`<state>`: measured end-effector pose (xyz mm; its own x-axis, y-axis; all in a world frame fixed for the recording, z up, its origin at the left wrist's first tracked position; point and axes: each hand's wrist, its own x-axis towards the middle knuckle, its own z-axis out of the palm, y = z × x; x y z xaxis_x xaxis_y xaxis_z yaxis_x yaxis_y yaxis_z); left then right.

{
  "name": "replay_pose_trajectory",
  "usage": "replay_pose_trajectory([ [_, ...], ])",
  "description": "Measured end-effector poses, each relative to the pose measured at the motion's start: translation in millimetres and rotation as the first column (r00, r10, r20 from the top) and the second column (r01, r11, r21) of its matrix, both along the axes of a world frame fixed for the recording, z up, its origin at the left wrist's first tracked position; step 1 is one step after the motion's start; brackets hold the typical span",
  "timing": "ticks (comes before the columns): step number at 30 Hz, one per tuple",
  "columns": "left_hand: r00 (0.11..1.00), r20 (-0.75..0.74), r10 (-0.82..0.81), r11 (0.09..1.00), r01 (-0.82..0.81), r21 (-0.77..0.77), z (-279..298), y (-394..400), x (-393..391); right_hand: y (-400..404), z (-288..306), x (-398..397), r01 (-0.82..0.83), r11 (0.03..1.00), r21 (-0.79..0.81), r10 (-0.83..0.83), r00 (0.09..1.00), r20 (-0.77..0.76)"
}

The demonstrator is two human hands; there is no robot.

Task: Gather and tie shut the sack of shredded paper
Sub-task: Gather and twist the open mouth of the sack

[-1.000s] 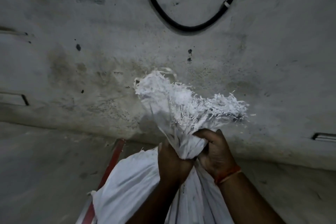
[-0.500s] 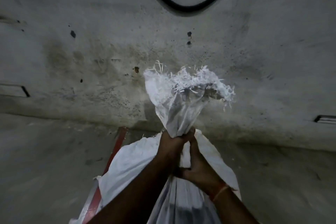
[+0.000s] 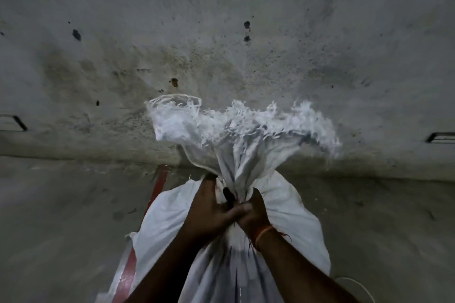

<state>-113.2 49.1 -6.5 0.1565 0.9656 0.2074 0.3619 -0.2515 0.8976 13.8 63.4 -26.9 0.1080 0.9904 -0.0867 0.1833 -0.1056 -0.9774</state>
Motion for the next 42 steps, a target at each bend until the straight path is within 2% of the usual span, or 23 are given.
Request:
replay_pose_trajectory([
  [3,0.977,-0.179,-0.119,0.993,0.119,-0.006,-49.5,-20.2,0.2,5.8,-12.5,-4.4,0.081,0.996,0.022,-0.079,0.992,-0.094],
  [5,0.933,-0.36,-0.003,0.995,0.038,0.09,-76.5,-19.7,15.8,9.3,-17.9,-7.3,0.093,0.996,0.0,-0.092,0.987,-0.134],
  [6,0.92,-0.388,0.059,0.991,-0.006,0.137,-84.4,-16.5,24.7,10.4,-17.4,-7.6,0.092,0.995,-0.044,-0.098,0.976,-0.193],
  [8,0.927,-0.339,0.16,0.983,-0.119,0.137,-81.7,-10.3,45.1,15.0,-19.0,-8.0,0.059,0.992,-0.113,-0.1,0.912,-0.398],
  [9,0.92,-0.294,0.258,0.965,-0.231,0.123,-75.0,-10.4,53.8,15.5,-18.2,-7.2,0.038,0.989,-0.143,-0.102,0.876,-0.472],
  [11,0.85,-0.201,0.488,0.873,-0.482,0.08,-64.1,-13.1,64.2,15.0,-15.1,-5.0,-0.001,0.98,-0.2,-0.102,0.857,-0.505],
  [12,0.814,-0.174,0.554,0.831,-0.552,0.064,-60.0,-14.0,66.6,14.0,-13.2,-3.9,-0.018,0.974,-0.224,-0.095,0.869,-0.485],
  [15,0.828,-0.174,0.532,0.845,-0.531,0.059,-55.8,-14.4,68.6,16.3,-8.2,0.6,-0.085,0.95,-0.301,-0.055,0.902,-0.428],
  [18,0.852,-0.205,0.481,0.866,-0.499,-0.04,-63.4,-6.3,60.9,13.0,3.4,3.5,-0.194,0.932,-0.308,0.068,0.924,-0.375],
  [19,0.85,-0.227,0.475,0.868,-0.495,-0.035,-67.9,-2.9,58.2,10.8,4.9,7.4,-0.232,0.926,-0.299,0.105,0.916,-0.386],
  [22,0.83,-0.224,0.51,0.848,-0.529,-0.028,-78.2,5.4,51.5,-3.6,14.1,26.2,-0.34,0.918,-0.202,0.178,0.811,-0.557],
  [23,0.833,-0.21,0.512,0.844,-0.533,-0.056,-78.9,6.2,52.3,-7.3,15.4,33.5,-0.344,0.927,-0.152,0.207,0.803,-0.559],
  [24,0.839,-0.2,0.505,0.846,-0.528,-0.076,-78.6,5.8,54.6,-8.1,13.0,40.1,-0.333,0.938,-0.092,0.247,0.833,-0.495],
  [26,0.851,-0.195,0.488,0.854,-0.512,-0.096,-76.0,2.3,59.5,-4.1,3.8,45.8,-0.303,0.952,-0.032,0.286,0.925,-0.249],
  [28,0.863,-0.183,0.471,0.857,-0.496,-0.138,-74.9,1.4,55.6,0.4,-1.3,41.8,-0.331,0.943,-0.039,0.326,0.941,-0.089],
  [30,0.883,-0.201,0.424,0.871,-0.458,-0.177,-75.7,5.4,49.0,5.9,-3.3,34.3,-0.36,0.931,-0.057,0.36,0.933,-0.009],
  [32,0.894,-0.181,0.41,0.874,-0.442,-0.203,-78.6,7.8,46.8,15.6,-3.4,24.0,-0.324,0.944,-0.069,0.325,0.945,0.016],
  [34,0.905,-0.152,0.397,0.886,-0.421,-0.192,-76.3,6.3,49.0,26.0,-3.8,13.5,-0.25,0.963,-0.099,0.247,0.968,-0.047],
  [36,0.908,-0.159,0.388,0.906,-0.407,-0.114,-80.0,6.6,53.0,34.1,-4.9,2.6,-0.179,0.981,-0.07,0.171,0.98,-0.104],
  [39,0.906,-0.183,0.381,0.915,-0.397,-0.064,-78.5,9.1,54.5,40.7,-5.7,-10.3,0.06,0.997,0.048,-0.056,0.995,-0.078],
  [42,0.909,-0.189,0.373,0.921,-0.387,-0.042,-74.7,10.8,56.7,41.6,-4.4,-22.9,0.281,0.956,0.085,-0.271,0.956,-0.116],
])
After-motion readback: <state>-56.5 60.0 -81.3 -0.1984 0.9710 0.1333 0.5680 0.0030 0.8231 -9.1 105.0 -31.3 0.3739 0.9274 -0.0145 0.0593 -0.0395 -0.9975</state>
